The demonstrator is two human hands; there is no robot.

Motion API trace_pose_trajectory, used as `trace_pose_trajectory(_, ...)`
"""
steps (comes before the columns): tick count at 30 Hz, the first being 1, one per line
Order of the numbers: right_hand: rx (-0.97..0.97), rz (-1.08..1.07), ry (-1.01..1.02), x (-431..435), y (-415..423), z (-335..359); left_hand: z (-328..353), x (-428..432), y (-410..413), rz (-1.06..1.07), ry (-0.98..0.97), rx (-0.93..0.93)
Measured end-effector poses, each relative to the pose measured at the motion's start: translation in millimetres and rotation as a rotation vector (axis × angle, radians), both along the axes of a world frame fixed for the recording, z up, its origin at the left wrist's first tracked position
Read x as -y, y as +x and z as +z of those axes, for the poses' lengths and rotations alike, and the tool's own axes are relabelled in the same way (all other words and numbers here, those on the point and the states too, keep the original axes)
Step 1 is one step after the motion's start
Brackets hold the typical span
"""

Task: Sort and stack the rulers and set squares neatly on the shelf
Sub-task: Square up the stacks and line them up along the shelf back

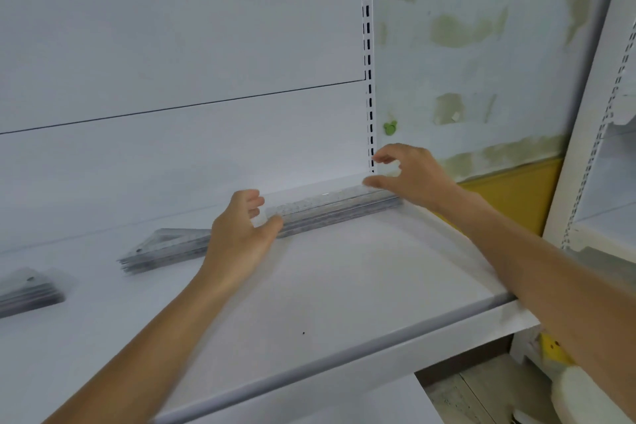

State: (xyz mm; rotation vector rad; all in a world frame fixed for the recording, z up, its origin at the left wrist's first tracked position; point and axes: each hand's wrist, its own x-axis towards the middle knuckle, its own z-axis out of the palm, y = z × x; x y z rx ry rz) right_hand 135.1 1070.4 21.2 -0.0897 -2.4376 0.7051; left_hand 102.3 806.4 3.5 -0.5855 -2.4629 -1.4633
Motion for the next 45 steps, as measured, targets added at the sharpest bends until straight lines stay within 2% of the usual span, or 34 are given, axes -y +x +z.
trace_pose_trajectory(2, 0.159, 0.108, 0.060, -3.0, -3.5, 10.8, 6.5, -1.3, -4.1, -0.009, -0.108, -0.164)
trace_pose_trajectory(5, 0.446, 0.117, 0.212, -6.3, -12.5, 25.0, 21.5, -0.5, -18.0, -0.046, -0.448, -0.304)
trace_pose_trajectory(8, 0.646, 0.111, 0.357, -7.3, -20.2, 35.7, 37.6, -0.3, -31.6, -0.153, -0.708, -0.202)
trace_pose_trajectory(12, 0.725, 0.074, 0.433, -9.4, -24.5, 39.0, 48.3, -6.5, -45.8, -0.204, -0.834, -0.094)
trace_pose_trajectory(16, 0.737, 0.079, 0.483, -7.7, -28.5, 41.9, 43.8, -14.7, -53.8, -0.219, -0.891, -0.031)
trace_pose_trajectory(21, 0.750, 0.070, 0.527, -6.1, -30.9, 44.3, 42.3, -18.0, -60.1, -0.228, -0.854, -0.031)
trace_pose_trajectory(31, 0.814, 0.065, 0.633, 4.7, -34.2, 44.9, 46.3, -22.6, -56.9, -0.207, -1.028, -0.020)
trace_pose_trajectory(38, 0.802, 0.059, 0.683, 13.4, -35.5, 45.3, 42.7, -24.6, -56.2, -0.202, -1.032, -0.083)
trace_pose_trajectory(45, 0.829, 0.042, 0.718, 16.7, -37.7, 46.1, 45.5, -23.6, -55.9, -0.206, -1.026, -0.052)
